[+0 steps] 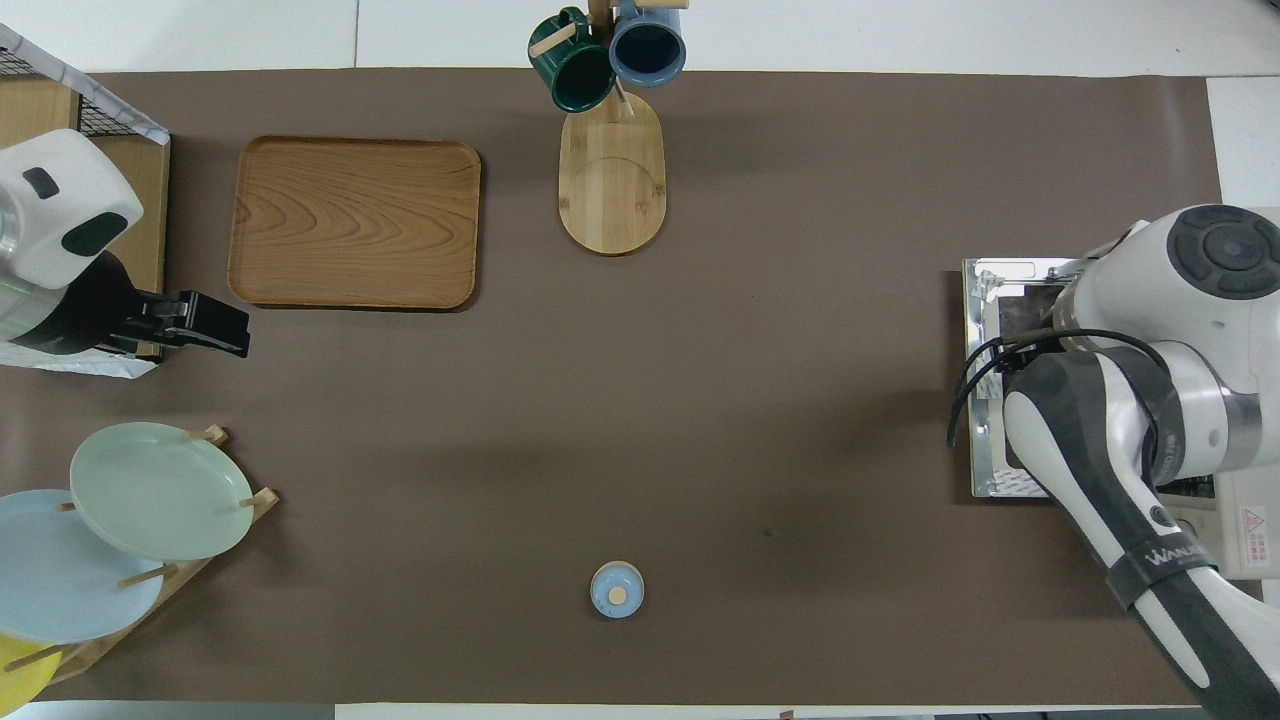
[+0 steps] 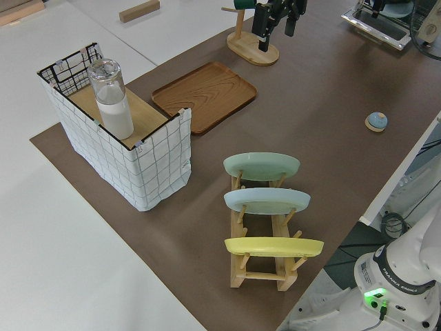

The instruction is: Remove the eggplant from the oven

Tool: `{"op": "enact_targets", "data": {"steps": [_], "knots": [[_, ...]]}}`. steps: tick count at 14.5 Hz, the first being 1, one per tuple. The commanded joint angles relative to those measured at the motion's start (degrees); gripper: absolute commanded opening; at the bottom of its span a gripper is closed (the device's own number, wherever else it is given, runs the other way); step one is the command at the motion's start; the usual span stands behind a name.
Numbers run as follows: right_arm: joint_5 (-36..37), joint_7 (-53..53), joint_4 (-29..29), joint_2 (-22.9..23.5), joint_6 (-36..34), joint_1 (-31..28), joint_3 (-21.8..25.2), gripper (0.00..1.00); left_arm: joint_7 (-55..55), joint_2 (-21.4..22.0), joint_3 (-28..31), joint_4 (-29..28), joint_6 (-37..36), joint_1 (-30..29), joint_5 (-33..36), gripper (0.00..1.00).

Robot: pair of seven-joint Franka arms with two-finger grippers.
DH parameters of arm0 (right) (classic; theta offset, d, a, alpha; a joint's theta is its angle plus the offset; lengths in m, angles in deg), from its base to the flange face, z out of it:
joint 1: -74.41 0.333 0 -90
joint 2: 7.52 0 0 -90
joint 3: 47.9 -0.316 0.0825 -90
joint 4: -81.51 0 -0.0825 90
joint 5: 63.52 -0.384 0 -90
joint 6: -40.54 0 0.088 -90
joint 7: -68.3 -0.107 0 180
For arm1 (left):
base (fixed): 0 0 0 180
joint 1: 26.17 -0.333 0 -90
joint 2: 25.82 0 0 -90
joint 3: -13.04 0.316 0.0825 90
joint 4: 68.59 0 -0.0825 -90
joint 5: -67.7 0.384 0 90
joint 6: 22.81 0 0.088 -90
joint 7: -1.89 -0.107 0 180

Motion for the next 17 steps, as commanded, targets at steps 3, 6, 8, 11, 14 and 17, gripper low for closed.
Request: {"op": "enact_targets", "data": {"steps": [3, 6, 8, 11, 14, 17], "knots": [[1.09, 4.15, -2.86, -1.29, 1.53, -3.01, -0.21, 0.58, -0.59, 0.25, 0.12, 0.62, -0.80, -0.03, 0.99, 1.00], [1.09, 5.12, -6.55, -2.17, 5.92, -3.88, -0.21, 0.16, -0.59, 0.25, 0.12, 0.62, -0.89, -0.03, 0.99, 1.00], [1.88, 5.21, -6.38, -2.35, 5.24, -3.28, -0.12, 0.00, -0.59, 0.25, 0.21, 0.62, -0.89, -0.20, 0.99, 1.00], [4.61, 4.17, -1.13, -1.39, -1.77, 1.88, -0.65, 0.00, -0.59, 0.25, 0.12, 0.62, -0.89, -0.82, 0.90, 1.00], [3.73, -6.61, 6.26, 0.63, -7.77, 12.25, -0.82, 0.00, -0.59, 0.25, 0.12, 0.62, -0.98, -0.82, 0.99, 1.00], [-1.62, -15.59, 9.61, 2.91, -7.25, 20.96, -1.09, 0.00, -0.50, 0.25, 0.12, 0.62, -0.89, -0.73, 0.90, 1.00]]}}
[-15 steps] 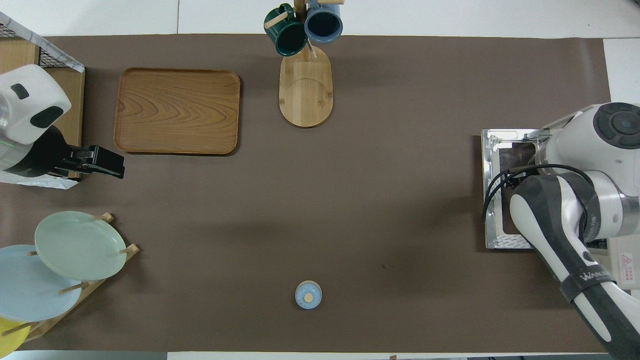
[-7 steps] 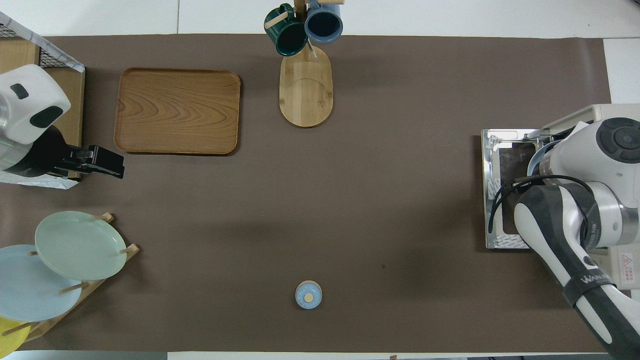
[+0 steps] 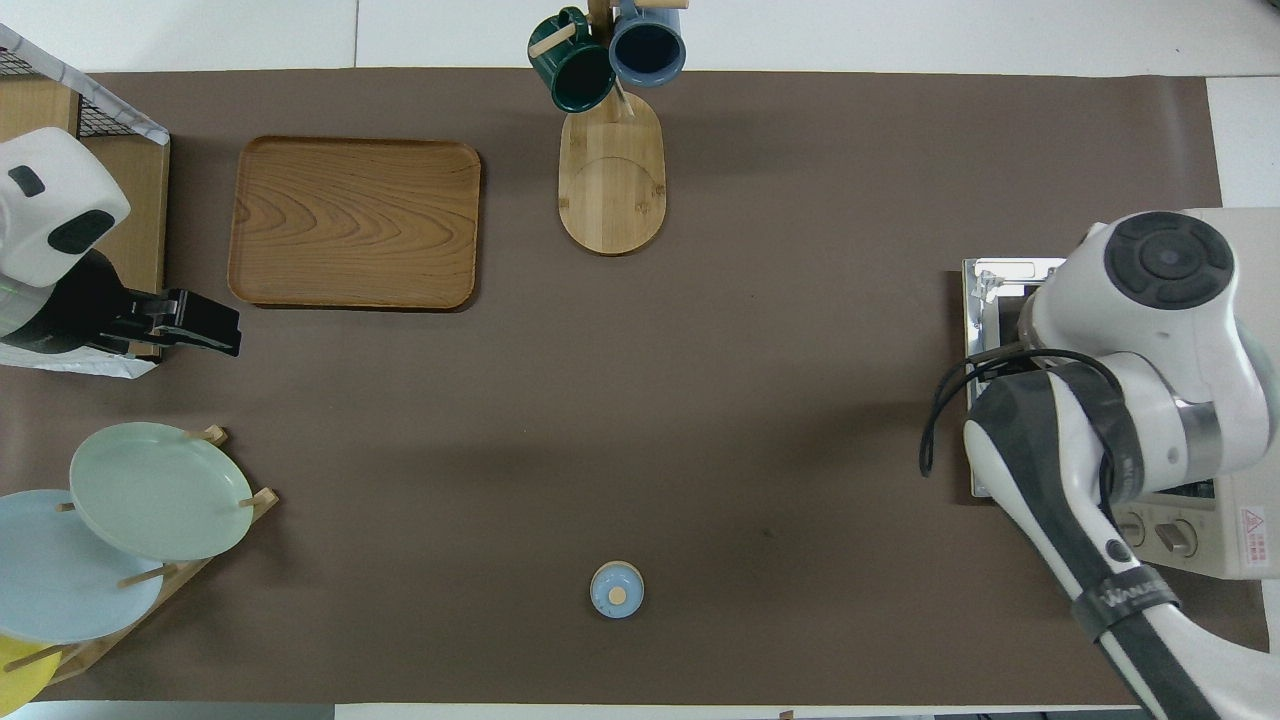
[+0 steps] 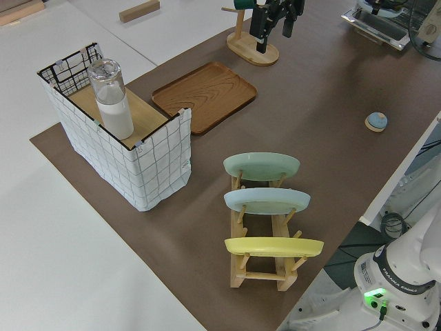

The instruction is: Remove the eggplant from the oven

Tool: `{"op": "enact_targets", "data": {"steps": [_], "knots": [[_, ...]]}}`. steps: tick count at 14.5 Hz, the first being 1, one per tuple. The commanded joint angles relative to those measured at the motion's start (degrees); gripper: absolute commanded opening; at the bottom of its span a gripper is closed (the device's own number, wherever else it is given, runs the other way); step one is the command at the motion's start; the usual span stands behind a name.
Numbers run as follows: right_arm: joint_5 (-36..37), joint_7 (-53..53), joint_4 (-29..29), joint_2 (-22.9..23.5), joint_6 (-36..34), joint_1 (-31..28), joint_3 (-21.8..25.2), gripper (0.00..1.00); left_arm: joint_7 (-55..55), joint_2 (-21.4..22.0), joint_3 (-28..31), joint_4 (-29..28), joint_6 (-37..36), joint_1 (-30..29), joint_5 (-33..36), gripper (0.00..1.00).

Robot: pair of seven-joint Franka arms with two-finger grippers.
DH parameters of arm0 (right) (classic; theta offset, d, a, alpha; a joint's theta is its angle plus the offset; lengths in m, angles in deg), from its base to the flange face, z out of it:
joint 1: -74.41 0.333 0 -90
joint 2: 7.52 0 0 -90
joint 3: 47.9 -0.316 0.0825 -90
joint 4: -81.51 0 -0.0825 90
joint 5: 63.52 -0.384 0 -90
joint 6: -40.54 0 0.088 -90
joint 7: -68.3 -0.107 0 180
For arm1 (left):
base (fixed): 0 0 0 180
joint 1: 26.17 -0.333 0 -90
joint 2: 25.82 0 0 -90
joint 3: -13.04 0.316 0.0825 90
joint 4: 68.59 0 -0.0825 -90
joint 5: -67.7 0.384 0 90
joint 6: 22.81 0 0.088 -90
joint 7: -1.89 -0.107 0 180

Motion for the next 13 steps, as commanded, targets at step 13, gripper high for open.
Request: {"op": "enact_targets", "data": {"steps": [13], "knots": [[-5.64, -37.52, 33.14, 32.78, -0.91, 21.54, -6.97, 0.00, -0.50, 0.25, 0.07, 0.53, -0.37, -0.78, 0.98, 1.00]]}}
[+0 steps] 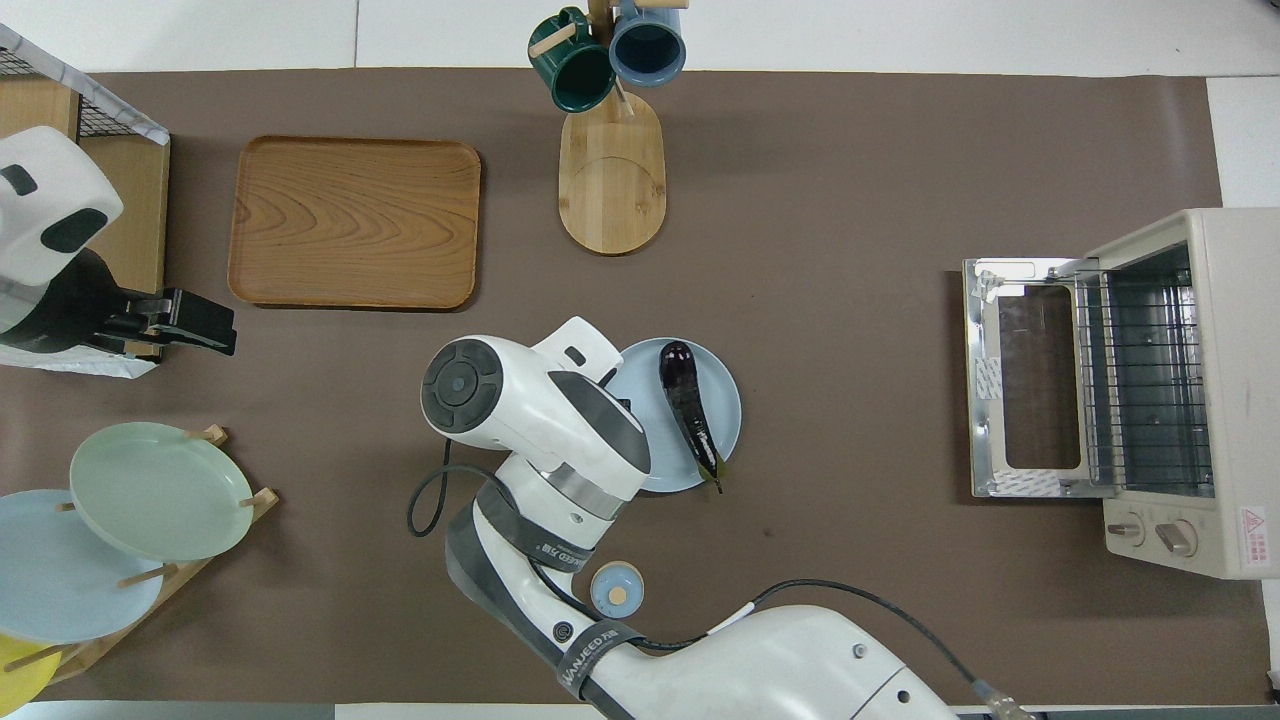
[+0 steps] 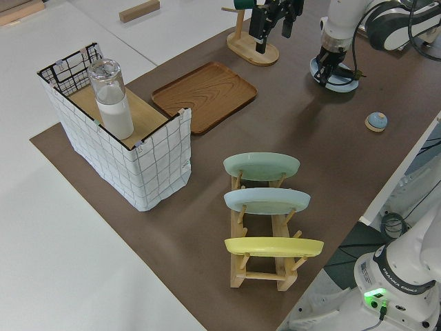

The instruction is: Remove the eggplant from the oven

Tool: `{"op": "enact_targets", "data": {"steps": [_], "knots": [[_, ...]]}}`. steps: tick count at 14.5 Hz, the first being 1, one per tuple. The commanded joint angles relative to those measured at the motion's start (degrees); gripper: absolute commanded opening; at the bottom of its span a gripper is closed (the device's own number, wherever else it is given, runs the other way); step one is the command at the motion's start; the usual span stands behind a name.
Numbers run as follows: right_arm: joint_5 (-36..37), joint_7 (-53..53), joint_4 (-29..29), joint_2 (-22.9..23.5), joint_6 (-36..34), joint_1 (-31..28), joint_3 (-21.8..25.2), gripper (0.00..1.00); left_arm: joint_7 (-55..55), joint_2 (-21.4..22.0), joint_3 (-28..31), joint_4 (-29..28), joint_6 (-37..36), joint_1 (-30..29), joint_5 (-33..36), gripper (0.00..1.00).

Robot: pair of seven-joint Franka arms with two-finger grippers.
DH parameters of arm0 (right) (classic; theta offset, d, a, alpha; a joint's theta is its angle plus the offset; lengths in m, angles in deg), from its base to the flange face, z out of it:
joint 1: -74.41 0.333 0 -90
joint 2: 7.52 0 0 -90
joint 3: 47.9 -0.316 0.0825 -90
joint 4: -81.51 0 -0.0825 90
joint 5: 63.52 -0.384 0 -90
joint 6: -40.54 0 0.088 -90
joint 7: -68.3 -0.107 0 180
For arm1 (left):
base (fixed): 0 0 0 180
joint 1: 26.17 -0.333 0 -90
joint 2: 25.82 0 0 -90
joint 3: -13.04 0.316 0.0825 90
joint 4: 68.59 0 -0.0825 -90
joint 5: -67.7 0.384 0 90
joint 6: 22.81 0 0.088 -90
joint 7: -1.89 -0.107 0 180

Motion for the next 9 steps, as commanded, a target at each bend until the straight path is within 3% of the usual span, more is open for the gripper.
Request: {"op": "enact_targets", "data": {"steps": [1, 4, 6, 8, 9], "knots": [[-1.45, -0.91, 2.02, 0.92, 3.36, -0.85, -0.63, 0.00, -0.50, 0.25, -0.15, 0.53, -0.37, -0.53, 0.98, 1.00], [-0.93, -0.30, 1.93, 0.31, 5.31, -1.20, -0.54, 0.42, -0.41, 0.25, -0.15, 0.44, -0.28, -0.53, 0.98, 1.00], [-1.54, 3.80, 2.11, -3.18, 4.00, -4.08, -0.45, 0.56, -0.33, 0.25, -0.15, 0.44, -0.28, -0.53, 0.89, 1.00], [-0.67, 9.60, 2.02, -5.57, -1.69, -6.12, -0.54, 0.57, -0.24, 0.25, -0.15, 0.44, 0.76, -0.53, 0.98, 1.00], [-0.49, 12.77, 1.24, -6.89, -3.72, -6.38, 0.07, 0.49, -0.15, 0.16, -0.23, 0.35, 2.08, -0.36, 0.89, 1.00]]}}
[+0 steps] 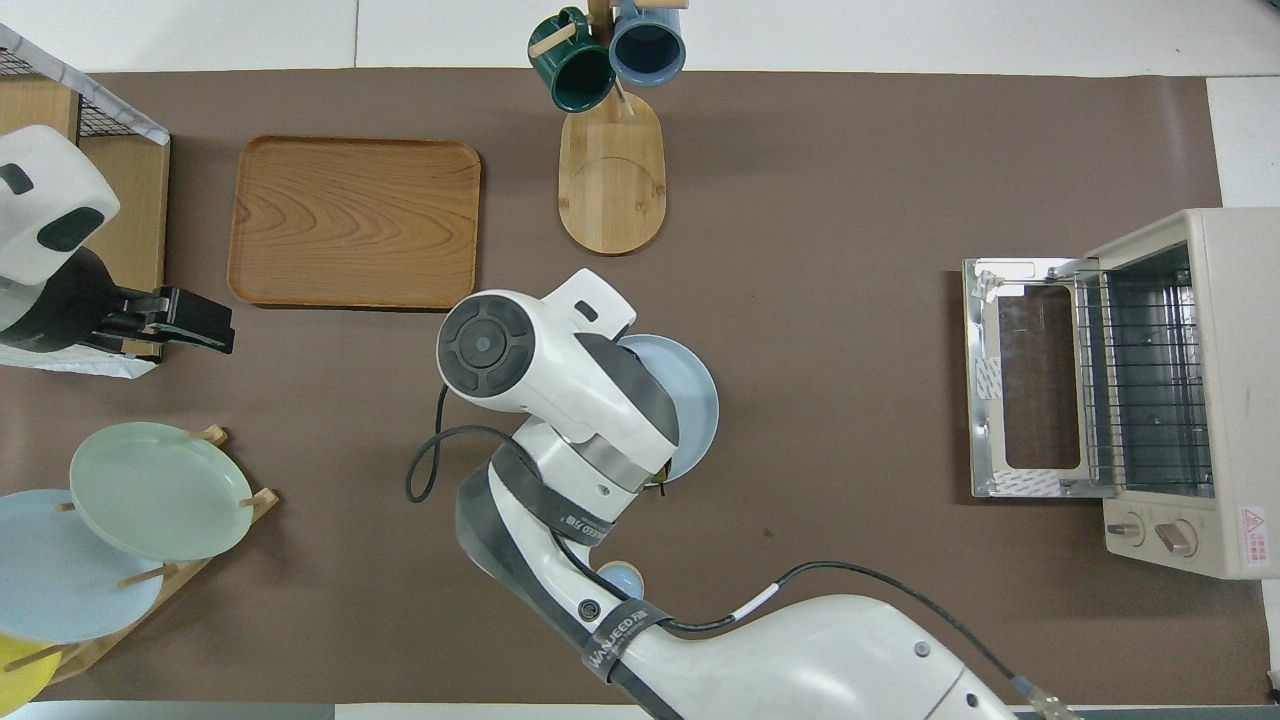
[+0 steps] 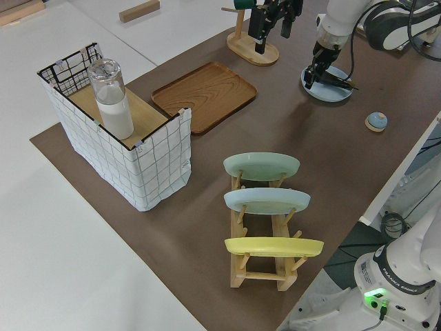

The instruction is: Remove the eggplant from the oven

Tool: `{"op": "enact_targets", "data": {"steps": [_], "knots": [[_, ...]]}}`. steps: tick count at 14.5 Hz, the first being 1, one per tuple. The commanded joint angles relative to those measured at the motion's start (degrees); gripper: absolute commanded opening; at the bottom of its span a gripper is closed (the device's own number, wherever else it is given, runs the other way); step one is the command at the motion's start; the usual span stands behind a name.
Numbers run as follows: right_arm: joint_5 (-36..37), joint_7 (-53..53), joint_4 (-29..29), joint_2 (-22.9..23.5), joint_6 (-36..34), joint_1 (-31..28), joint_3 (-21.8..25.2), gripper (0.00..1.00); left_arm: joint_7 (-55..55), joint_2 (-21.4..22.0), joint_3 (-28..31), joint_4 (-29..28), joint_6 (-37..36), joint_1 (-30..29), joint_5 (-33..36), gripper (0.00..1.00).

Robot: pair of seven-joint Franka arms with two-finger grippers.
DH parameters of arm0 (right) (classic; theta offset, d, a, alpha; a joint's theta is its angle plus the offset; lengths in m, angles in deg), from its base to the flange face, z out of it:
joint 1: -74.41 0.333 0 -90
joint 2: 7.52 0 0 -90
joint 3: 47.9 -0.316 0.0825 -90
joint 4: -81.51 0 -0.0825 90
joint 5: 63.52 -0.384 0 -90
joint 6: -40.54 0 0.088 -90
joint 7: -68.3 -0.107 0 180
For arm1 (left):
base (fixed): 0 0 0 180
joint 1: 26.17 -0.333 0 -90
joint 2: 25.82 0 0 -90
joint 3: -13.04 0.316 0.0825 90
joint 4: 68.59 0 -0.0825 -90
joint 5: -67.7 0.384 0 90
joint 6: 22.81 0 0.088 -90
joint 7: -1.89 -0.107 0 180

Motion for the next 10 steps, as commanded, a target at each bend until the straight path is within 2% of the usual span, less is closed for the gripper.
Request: {"op": "enact_targets", "data": {"steps": [1, 2, 3, 5, 7, 10], "knots": [[0.58, 7.75, -2.73, -4.59, -5.31, -3.06, 0.01, 0.27, 0.20, 0.25, -0.28, -0.62, 2.63, 0.00, 0.88, 1.00], [0.93, 9.25, -4.14, -5.64, -5.85, -4.90, 0.02, 0.06, 1.42, 0.68, -0.28, -1.41, 3.68, 0.53, 0.97, 1.00], [1.02, 12.14, -6.67, -7.13, -5.77, -6.74, 0.02, 0.00, 3.43, 1.30, -0.62, -2.81, 4.91, 0.88, 0.97, 1.00], [3.03, 18.64, -12.30, -9.68, -4.89, -11.48, 0.02, 0.00, 8.00, 1.48, -0.80, -5.36, 7.55, 4.73, 0.88, 1.00], [7.15, 19.90, -17.66, -11.44, -3.58, -15.97, -0.07, 0.00, 14.14, 1.22, -0.98, -8.08, 10.53, 8.78, 0.45, 1.00], [11.20, 20.16, -27.31, -14.17, 2.99, -20.63, 0.02, 0.00, 25.48, -2.20, -0.98, -9.33, 16.06, 15.46, -2.71, 1.00]]}}
